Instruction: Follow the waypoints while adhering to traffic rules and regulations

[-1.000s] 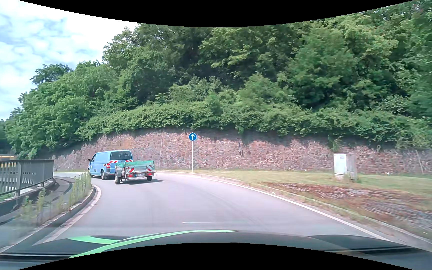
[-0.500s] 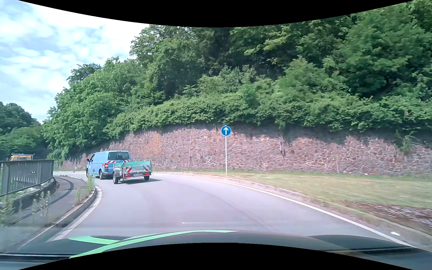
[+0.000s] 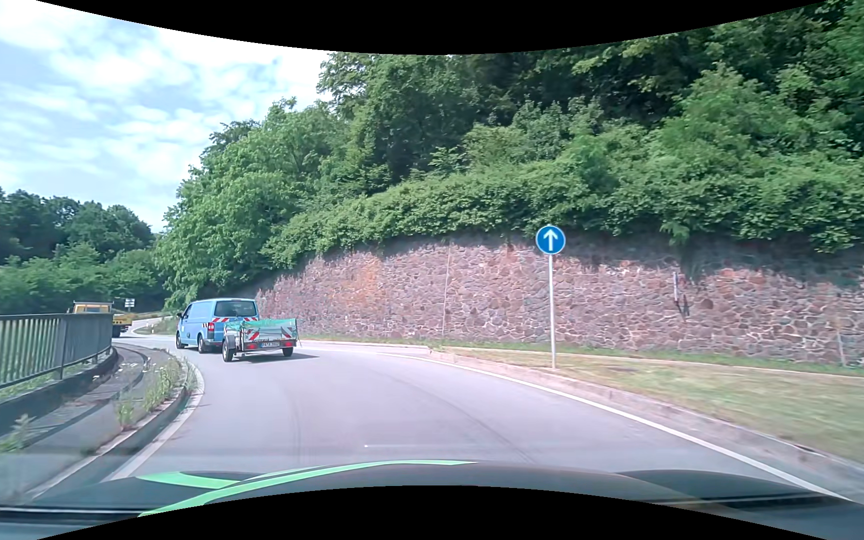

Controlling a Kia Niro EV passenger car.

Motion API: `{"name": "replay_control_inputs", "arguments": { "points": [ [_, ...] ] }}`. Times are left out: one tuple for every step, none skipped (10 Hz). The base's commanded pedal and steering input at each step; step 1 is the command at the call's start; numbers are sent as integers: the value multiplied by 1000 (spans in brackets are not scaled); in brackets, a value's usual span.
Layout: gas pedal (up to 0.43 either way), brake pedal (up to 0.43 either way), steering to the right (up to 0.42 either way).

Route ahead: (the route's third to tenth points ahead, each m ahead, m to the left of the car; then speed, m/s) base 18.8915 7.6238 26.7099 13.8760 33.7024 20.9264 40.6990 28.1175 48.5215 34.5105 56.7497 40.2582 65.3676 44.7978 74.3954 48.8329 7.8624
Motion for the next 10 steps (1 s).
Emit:
{"name": "replay_control_inputs", "arguments": {
  "points": [
    [138,0,-168],
    [138,0,-170],
    [138,0,-170],
    [150,0,-172],
    [150,0,-173],
    [150,0,-173],
    [150,0,-173],
    [150,0,-173],
    [150,0,-173],
    [150,0,-173]
  ]
}}
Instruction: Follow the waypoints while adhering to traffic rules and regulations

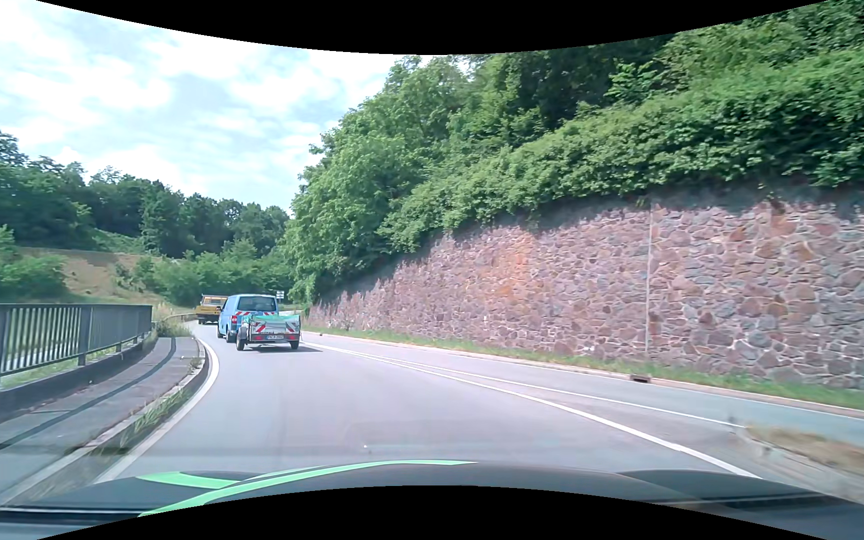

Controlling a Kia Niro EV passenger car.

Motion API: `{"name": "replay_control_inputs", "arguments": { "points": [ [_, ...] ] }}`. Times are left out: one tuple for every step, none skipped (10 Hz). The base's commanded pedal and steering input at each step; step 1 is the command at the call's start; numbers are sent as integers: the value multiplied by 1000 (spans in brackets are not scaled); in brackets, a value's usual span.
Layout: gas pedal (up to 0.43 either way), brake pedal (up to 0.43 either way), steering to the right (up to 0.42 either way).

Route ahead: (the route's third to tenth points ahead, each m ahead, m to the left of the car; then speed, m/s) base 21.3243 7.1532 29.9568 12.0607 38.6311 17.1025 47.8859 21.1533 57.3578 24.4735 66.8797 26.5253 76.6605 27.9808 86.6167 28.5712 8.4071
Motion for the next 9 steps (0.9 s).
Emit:
{"name": "replay_control_inputs", "arguments": {
  "points": [
    [150,0,-173],
    [150,0,-173],
    [150,0,-172],
    [150,0,-172],
    [150,0,-169],
    [150,0,-164],
    [150,0,-159],
    [150,0,-158],
    [157,0,-158]
  ]
}}
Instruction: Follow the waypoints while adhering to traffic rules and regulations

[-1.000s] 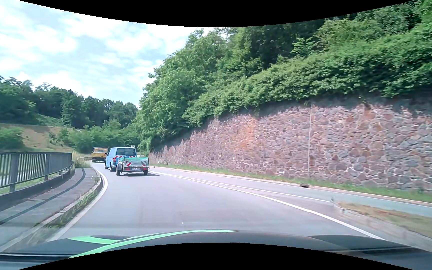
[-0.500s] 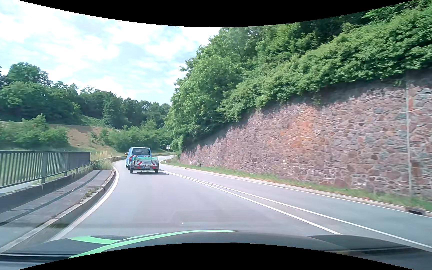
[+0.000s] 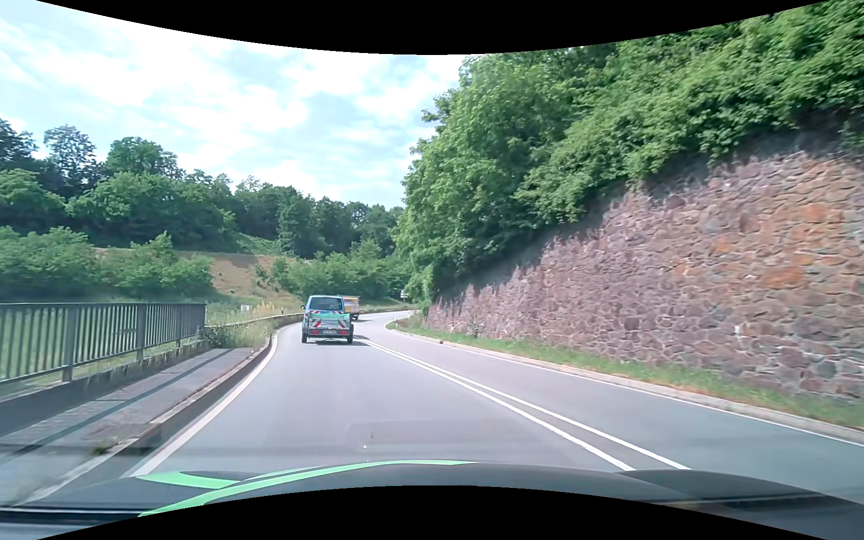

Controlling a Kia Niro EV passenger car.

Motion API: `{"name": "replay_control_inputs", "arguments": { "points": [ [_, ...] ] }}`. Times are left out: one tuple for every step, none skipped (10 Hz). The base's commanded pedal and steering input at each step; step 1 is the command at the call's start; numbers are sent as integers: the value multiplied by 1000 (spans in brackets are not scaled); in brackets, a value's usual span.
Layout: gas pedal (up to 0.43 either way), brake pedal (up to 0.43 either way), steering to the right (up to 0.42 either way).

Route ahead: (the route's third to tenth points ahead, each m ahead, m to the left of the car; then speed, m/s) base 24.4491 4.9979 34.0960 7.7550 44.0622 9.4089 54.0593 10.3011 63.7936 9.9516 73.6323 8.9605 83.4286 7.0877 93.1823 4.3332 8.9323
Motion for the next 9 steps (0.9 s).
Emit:
{"name": "replay_control_inputs", "arguments": {
  "points": [
    [157,0,-157],
    [157,0,-153],
    [157,0,-147],
    [169,0,-135],
    [169,0,-122],
    [169,0,-110],
    [177,0,-98],
    [177,0,-81],
    [189,0,-66]
  ]
}}
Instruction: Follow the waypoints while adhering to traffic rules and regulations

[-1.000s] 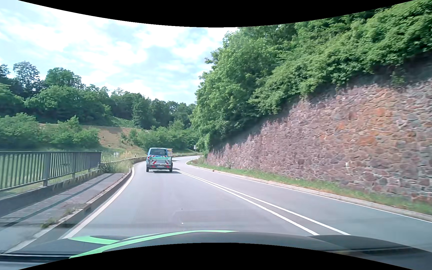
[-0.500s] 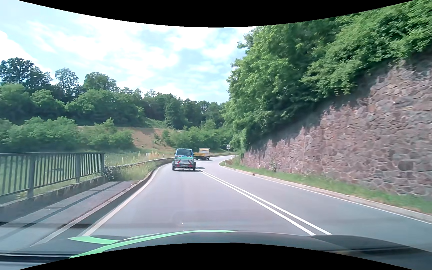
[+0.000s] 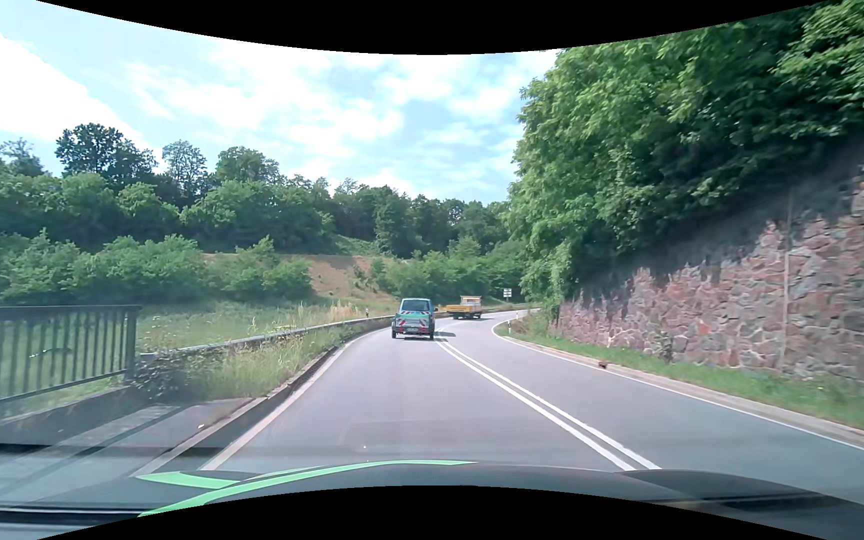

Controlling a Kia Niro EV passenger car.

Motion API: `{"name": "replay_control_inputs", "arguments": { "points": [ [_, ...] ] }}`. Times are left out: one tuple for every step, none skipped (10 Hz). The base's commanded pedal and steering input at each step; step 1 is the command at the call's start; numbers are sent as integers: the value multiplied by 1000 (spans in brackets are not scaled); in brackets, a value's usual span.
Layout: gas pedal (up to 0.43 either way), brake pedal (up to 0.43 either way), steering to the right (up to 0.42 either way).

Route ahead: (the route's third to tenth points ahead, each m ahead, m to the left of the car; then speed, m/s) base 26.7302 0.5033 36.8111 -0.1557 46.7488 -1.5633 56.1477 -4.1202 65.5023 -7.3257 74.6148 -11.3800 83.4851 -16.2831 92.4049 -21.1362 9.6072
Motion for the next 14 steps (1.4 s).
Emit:
{"name": "replay_control_inputs", "arguments": {
  "points": [
    [189,0,-54],
    [197,0,-42],
    [209,0,-37],
    [220,0,-33],
    [220,0,-29],
    [228,0,-23],
    [228,0,-16],
    [240,0,-14],
    [240,0,-12],
    [248,0,-8],
    [248,0,-5],
    [260,0,-3],
    [260,0,0],
    [260,0,5]
  ]
}}
